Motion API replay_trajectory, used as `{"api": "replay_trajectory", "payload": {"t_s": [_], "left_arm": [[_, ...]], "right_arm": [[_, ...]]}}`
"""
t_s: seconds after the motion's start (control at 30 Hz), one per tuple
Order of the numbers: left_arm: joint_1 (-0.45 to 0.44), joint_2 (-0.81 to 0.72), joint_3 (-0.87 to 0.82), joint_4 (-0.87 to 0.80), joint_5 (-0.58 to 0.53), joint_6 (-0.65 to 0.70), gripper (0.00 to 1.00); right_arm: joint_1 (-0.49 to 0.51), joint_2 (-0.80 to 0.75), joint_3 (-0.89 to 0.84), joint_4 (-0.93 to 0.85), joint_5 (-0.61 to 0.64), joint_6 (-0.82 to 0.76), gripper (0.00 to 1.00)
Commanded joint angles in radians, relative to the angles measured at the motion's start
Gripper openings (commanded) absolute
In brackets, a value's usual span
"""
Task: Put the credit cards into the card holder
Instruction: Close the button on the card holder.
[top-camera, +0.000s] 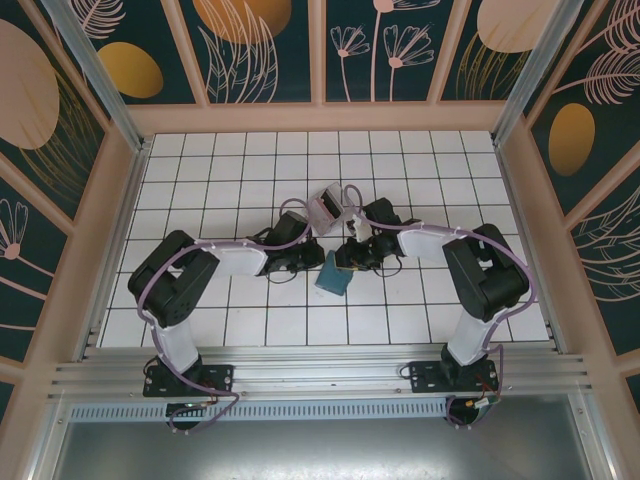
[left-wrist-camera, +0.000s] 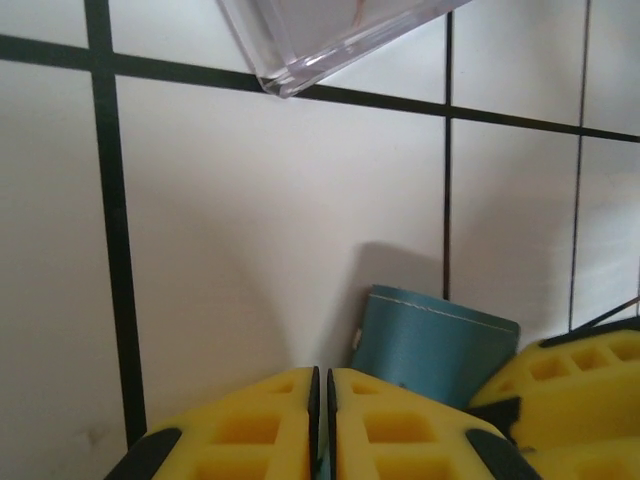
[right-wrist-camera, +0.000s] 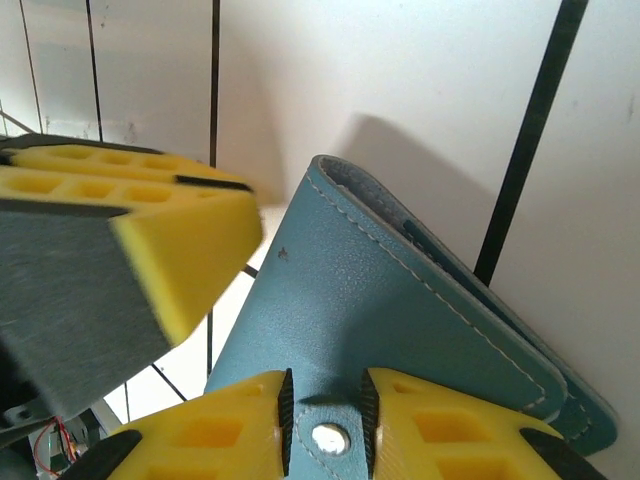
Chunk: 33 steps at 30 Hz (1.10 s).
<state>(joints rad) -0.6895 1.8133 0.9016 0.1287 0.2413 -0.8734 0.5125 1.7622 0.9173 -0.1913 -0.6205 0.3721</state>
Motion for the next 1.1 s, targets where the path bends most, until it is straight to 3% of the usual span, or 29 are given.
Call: {"api": "replay_trajectory", "payload": {"t_s": [0.0, 0.27, 0.53, 1.07], "left_arm": [[-0.011, -0.093, -0.017, -0.078, -0.065, 0.058, 0.15], [-0.073, -0.157, -0.047, -0.153, -0.105, 0.120, 0.16], [-0.096, -0.043, -0.051, -0.117, -0.090, 0.083, 0.16], [-0.128, -0.048, -0.047, -0.116, -0.094, 0.047, 0.16]], "right_arm": [[0.009, 0.023, 0.023, -0.024, 0.025, -0.020, 0.29], [0.011, 0.027, 0.024, -0.025, 0.032, -0.018, 0.28], [0.011, -0.003, 0.008, -0.025, 0.033, -0.007, 0.28], [0.002, -0.062, -0.110, -0.006, 0.064, 0.022, 0.28]]}}
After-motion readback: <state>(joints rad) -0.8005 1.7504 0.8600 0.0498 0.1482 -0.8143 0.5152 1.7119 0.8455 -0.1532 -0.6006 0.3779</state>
